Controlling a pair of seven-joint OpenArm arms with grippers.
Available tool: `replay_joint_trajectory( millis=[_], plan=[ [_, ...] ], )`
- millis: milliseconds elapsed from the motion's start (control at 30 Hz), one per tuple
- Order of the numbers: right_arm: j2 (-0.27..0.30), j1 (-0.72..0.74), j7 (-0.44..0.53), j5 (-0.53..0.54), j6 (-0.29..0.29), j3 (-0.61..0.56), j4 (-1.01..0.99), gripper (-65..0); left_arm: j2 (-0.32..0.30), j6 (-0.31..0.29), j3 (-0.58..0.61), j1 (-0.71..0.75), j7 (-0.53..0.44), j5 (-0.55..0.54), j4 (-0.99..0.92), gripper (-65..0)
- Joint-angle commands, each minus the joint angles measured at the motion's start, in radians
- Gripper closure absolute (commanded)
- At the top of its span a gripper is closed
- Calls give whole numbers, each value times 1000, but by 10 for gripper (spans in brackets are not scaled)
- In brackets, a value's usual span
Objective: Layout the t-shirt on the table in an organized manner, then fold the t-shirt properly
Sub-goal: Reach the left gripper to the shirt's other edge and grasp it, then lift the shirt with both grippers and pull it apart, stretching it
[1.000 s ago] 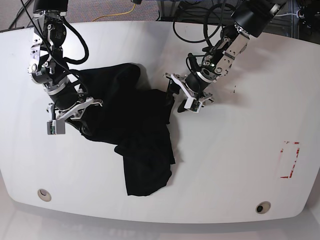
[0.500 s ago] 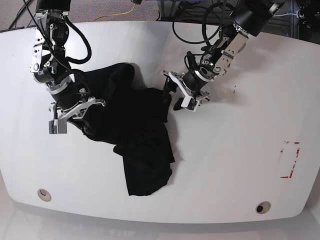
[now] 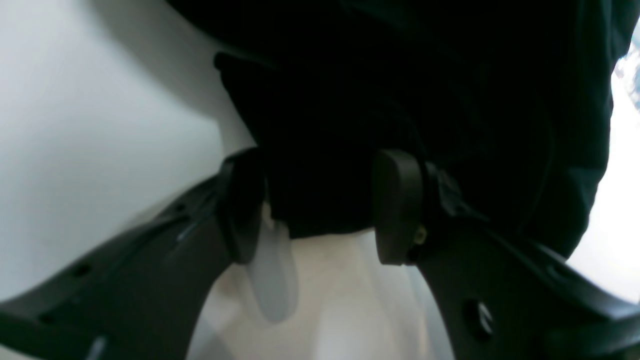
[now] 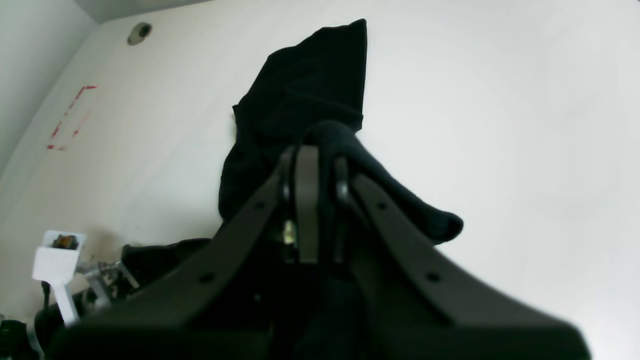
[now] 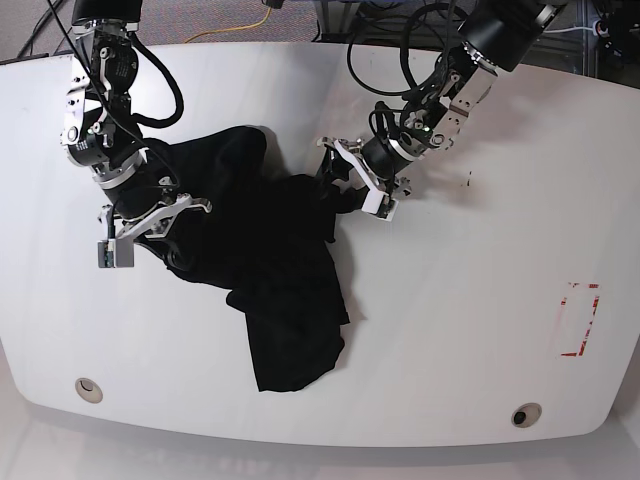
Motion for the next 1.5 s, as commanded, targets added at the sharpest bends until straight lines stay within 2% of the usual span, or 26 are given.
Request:
replay_joint_trajectory(
  millis=[0, 400, 533, 667, 833, 1133, 1467],
  plan=[
    [11, 11, 26, 9, 6, 7, 19, 0, 2, -9, 2, -15, -11, -6, 8, -324],
    [11, 11, 26, 9, 6, 7, 19, 0, 45, -6, 26, -50, -8, -6, -65, -303],
    [11, 11, 26, 9, 6, 7, 19, 0, 49, -6, 26, -53, -8, -6, -88, -225],
    [11, 11, 26, 9, 6, 7, 19, 0, 49, -4, 26, -53, -8, -6, -91, -111],
    [11, 11, 26, 9, 6, 7, 19, 0, 46, -4, 5, -55, -8, -7, -90, 0],
    [11, 13, 26, 9, 6, 12, 17, 0, 42, -4, -132, -23, -10, -4, -6, 0],
    [18, 17, 26, 9, 6, 99, 17, 0, -69, -3, -215, 16, -8, -7, 195, 0]
  ],
)
